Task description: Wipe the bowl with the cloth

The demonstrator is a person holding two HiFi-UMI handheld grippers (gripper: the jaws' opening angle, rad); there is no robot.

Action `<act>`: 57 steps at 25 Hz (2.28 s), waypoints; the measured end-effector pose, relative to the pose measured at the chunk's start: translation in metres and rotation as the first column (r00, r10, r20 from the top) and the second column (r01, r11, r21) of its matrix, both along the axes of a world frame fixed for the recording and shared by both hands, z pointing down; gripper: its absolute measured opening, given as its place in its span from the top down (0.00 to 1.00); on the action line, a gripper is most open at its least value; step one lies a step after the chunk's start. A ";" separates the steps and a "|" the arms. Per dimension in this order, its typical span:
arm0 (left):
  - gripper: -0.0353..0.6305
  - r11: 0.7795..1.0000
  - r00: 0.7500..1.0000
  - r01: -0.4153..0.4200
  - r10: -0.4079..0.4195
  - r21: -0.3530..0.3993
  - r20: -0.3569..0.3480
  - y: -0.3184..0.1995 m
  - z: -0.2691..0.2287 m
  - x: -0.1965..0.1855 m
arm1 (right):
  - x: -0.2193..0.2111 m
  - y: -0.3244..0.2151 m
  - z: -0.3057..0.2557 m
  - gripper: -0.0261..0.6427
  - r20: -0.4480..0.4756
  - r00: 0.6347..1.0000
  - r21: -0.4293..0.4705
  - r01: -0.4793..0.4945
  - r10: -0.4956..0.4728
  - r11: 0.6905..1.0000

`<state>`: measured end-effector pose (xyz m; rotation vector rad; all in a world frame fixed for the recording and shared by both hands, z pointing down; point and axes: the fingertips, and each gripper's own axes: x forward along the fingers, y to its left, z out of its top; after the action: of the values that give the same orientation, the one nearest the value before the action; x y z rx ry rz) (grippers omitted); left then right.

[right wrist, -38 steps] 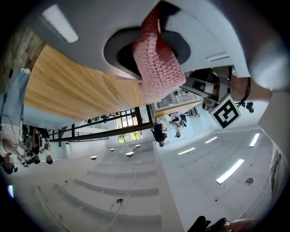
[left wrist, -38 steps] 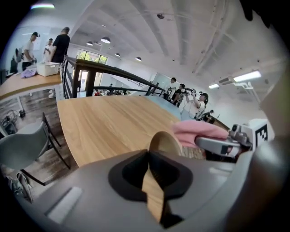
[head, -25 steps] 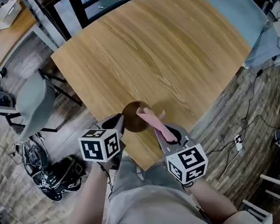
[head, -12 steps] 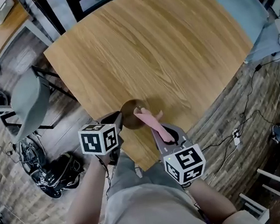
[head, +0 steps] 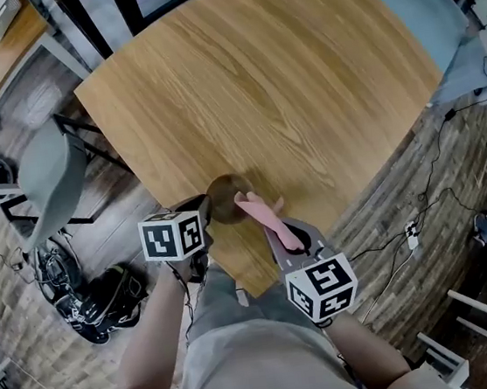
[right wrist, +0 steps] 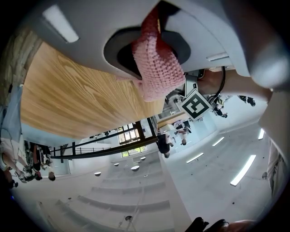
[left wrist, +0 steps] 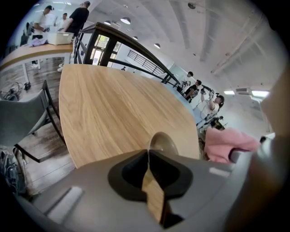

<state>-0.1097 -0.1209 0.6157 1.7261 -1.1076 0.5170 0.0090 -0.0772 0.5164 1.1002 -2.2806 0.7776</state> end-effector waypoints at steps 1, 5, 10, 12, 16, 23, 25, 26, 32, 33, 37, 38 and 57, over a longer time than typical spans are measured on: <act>0.93 1.000 1.000 0.005 -0.005 -0.008 -0.002 0.000 0.002 -0.001 | 0.000 0.001 0.001 0.92 0.002 1.000 -0.005 -0.002 0.002 1.000; 0.93 0.999 1.000 0.015 -0.015 -0.049 -0.005 0.005 0.012 -0.002 | -0.002 0.000 0.001 0.92 0.004 1.000 -0.011 -0.008 0.008 1.000; 0.87 0.999 0.998 0.044 -0.043 -0.032 0.039 0.005 0.012 -0.010 | -0.001 0.002 0.002 0.92 0.007 1.000 -0.007 -0.030 0.030 1.000; 0.83 0.999 0.998 0.044 -0.043 -0.025 0.036 0.006 0.011 -0.009 | 0.000 0.005 0.002 0.92 0.007 1.000 -0.008 -0.030 0.030 1.000; 0.84 0.998 0.998 0.056 -0.056 -0.002 0.034 0.007 0.004 -0.011 | 0.000 0.010 0.000 0.92 0.004 0.999 -0.005 -0.037 0.037 0.999; 0.93 0.993 0.992 0.069 -0.079 0.099 0.103 0.009 -0.031 -0.027 | -0.005 0.013 -0.016 0.92 0.015 0.999 0.024 -0.036 0.035 0.999; 0.93 0.990 0.991 0.058 -0.073 0.129 0.113 0.011 -0.044 -0.030 | -0.008 0.012 -0.024 0.92 0.019 0.999 0.040 -0.035 0.035 0.999; 0.93 0.988 0.990 0.053 -0.071 0.146 0.119 0.012 -0.052 -0.031 | -0.009 0.011 -0.028 0.92 0.021 0.999 0.049 -0.036 0.035 0.998; 0.94 0.959 0.991 0.066 -0.096 0.275 0.097 0.019 -0.103 -0.034 | -0.014 0.013 -0.066 0.92 0.067 0.997 0.108 -0.042 0.034 0.993; 0.94 0.953 0.991 0.071 -0.101 0.294 0.088 0.019 -0.111 -0.035 | -0.015 0.012 -0.073 0.92 0.073 0.997 0.124 -0.041 0.032 0.991; 0.94 0.923 0.991 0.068 -0.106 0.378 0.081 0.017 -0.148 -0.037 | -0.020 0.005 -0.103 0.92 0.086 0.996 0.187 -0.034 0.018 0.982; 0.94 0.915 0.991 0.060 -0.103 0.400 0.087 0.017 -0.158 -0.038 | -0.021 0.005 -0.110 0.92 0.090 0.996 0.199 -0.033 0.016 0.979; 0.94 0.607 0.937 -0.126 -0.186 0.785 0.295 0.043 -0.332 -0.041 | -0.035 0.029 -0.236 0.92 0.197 0.979 0.425 -0.044 -0.045 0.904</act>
<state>-0.1505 -0.0782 0.2839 2.4419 -1.8203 0.3125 -0.0255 -0.0485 0.2807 1.2542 -2.7102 0.4051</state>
